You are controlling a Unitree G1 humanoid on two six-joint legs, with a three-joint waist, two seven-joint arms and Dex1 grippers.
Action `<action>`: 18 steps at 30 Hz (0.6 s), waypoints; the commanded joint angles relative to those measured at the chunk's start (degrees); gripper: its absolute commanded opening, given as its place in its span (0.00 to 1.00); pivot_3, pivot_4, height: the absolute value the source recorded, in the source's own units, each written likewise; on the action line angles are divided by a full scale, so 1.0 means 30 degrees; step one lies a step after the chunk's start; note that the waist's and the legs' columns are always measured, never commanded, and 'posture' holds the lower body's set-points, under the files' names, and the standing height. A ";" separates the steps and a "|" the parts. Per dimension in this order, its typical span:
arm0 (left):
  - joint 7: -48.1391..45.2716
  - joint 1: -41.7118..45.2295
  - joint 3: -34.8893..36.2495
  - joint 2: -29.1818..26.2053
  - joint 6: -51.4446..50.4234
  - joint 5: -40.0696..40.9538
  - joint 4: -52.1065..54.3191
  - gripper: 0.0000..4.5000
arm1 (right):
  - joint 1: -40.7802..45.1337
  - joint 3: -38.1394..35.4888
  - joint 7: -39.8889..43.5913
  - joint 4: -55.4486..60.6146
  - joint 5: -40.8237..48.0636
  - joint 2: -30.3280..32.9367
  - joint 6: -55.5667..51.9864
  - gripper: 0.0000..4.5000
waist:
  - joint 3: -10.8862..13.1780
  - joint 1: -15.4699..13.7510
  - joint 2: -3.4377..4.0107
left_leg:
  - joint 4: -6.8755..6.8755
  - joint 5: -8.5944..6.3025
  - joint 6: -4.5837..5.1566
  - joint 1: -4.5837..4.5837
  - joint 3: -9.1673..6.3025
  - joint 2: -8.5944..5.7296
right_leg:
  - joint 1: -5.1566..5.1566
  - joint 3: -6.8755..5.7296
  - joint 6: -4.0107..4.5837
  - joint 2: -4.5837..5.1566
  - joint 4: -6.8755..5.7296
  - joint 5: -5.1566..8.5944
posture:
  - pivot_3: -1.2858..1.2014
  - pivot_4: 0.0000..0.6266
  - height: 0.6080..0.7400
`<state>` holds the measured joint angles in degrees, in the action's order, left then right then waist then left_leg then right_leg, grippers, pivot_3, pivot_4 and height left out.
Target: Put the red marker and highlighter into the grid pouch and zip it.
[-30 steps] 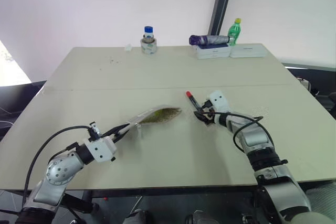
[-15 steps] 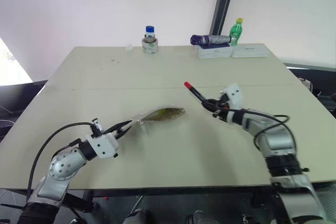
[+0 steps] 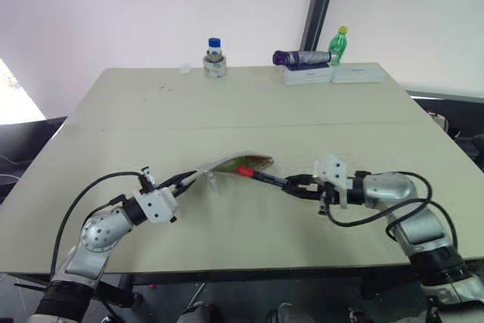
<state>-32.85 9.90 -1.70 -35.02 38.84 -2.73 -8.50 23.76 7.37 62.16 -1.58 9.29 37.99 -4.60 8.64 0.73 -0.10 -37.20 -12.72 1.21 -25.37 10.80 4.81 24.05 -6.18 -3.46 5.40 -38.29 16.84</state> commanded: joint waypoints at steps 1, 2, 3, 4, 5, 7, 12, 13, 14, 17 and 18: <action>-0.0165 0.0442 -0.0077 -0.0137 0.0231 0.0086 0.0509 0.00 | 0.1305 0.0323 -0.0204 -0.1033 -0.1110 -0.0021 0.2102 0.09 | 0.0001 0.0018 -0.0001 | -0.0005 0.0001 -0.0001 0.0001 0.0001 0.0000 | -0.0002 0.0000 0.0001 -0.0001 0.0000 0.0000 | 0.52 0.24 1.00; -0.0232 0.0450 -0.0095 -0.0211 0.0277 0.0000 0.0552 0.00 | 0.1634 0.0493 -0.0220 -0.1267 -0.1359 -0.0092 0.2524 0.09 | 0.0001 0.0020 -0.0001 | -0.0003 0.0002 -0.0002 0.0000 0.0003 0.0000 | -0.0001 0.0001 0.0000 -0.0001 0.0000 0.0000 | 0.52 0.24 1.00; -0.0344 0.0438 -0.0163 -0.0350 0.0413 -0.0197 0.0601 0.00 | 0.1990 0.0779 -0.0166 -0.1421 -0.1684 -0.0139 0.3005 0.09 | 0.0001 0.0028 -0.0001 | -0.0003 0.0004 -0.0007 0.0001 0.0003 0.0000 | -0.0002 0.0001 0.0000 -0.0002 -0.0001 0.0000 | 0.52 0.24 1.00; -0.0456 0.0427 -0.0248 -0.0498 0.0557 -0.0435 0.0645 0.00 | 0.2447 0.1082 -0.0187 -0.1464 -0.1986 -0.0296 0.3150 0.09 | 0.0001 0.0043 -0.0001 | -0.0003 0.0010 -0.0017 0.0001 0.0004 0.0001 | 0.0001 0.0000 0.0000 -0.0003 -0.0001 0.0000 | 0.52 0.24 1.00; -0.0506 0.0429 -0.0298 -0.0583 0.0642 -0.0557 0.0681 0.00 | 0.2917 0.1477 -0.0087 -0.1497 -0.2388 -0.0387 0.3477 0.09 | 0.0001 0.0053 0.0000 | -0.0003 0.0024 -0.0039 0.0001 0.0005 0.0002 | 0.0003 0.0000 0.0000 -0.0009 -0.0002 0.0000 | 0.52 0.24 1.00; -0.0548 0.0463 -0.0385 -0.0693 0.0701 -0.0709 0.0733 0.00 | 0.3666 0.2055 0.0009 -0.1533 -0.2906 -0.0641 0.3835 0.09 | 0.0002 0.0081 0.0002 | 0.0004 0.0041 -0.0070 0.0001 0.0011 0.0003 | 0.0011 0.0002 0.0000 -0.0011 -0.0004 0.0000 | 0.52 0.24 1.00; -0.0663 0.0599 -0.0686 -0.0649 0.0545 -0.0851 0.1016 0.00 | 0.4892 0.3221 -0.0005 -0.1976 -0.3956 -0.1404 0.5178 0.09 | 0.0002 0.0024 0.0002 | 0.0002 0.0052 -0.0088 -0.0001 0.0019 0.0005 | 0.0010 0.0002 0.0000 -0.0012 -0.0005 0.0000 | 0.52 0.24 1.00; -0.0681 0.0611 -0.0738 -0.0626 0.0515 -0.0875 0.1068 0.00 | 0.5084 0.3434 -0.0018 -0.2159 -0.4188 -0.1513 0.5641 0.09 | 0.0002 0.0010 0.0002 | -0.0003 0.0053 -0.0089 -0.0002 0.0018 0.0004 | 0.0007 0.0001 0.0000 -0.0009 -0.0005 0.0000 | 0.52 0.24 1.00; -0.0704 0.0615 -0.0779 -0.0603 0.0492 -0.0858 0.1138 0.00 | 0.5283 0.3544 -0.0170 -0.2394 -0.4293 -0.1759 0.5921 0.09 | 0.0002 0.0006 0.0002 | -0.0007 0.0053 -0.0089 -0.0002 0.0019 0.0004 | 0.0005 0.0002 0.0000 -0.0007 -0.0005 0.0000 | 0.52 0.24 1.00; -0.0757 0.0622 -0.0871 -0.0508 0.0463 -0.0741 0.1404 0.00 | 0.5821 0.4046 -0.0883 -0.3782 -0.5344 -0.2267 0.8425 0.09 | 0.0002 0.0015 0.0002 | -0.0010 0.0057 -0.0096 -0.0002 0.0022 0.0002 | 0.0004 0.0002 0.0000 -0.0004 -0.0005 0.0000 | 0.52 0.24 1.00; -0.0771 0.0618 -0.0887 -0.0489 0.0435 -0.0721 0.1434 0.00 | 0.5864 0.4083 -0.1102 -0.4161 -0.5576 -0.2350 0.8882 0.09 | 0.0002 0.0018 0.0002 | -0.0009 0.0061 -0.0103 -0.0002 0.0023 0.0002 | 0.0004 0.0002 0.0000 -0.0006 -0.0005 0.0000 | 0.52 0.24 1.00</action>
<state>-35.03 10.93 -3.87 -36.47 39.48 -5.69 -7.08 39.91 18.94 59.84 -13.71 -6.61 31.90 18.22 8.64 0.78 -0.10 -37.22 -12.53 0.88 -25.37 10.87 4.82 24.07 -6.18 -3.46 5.38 -38.31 16.84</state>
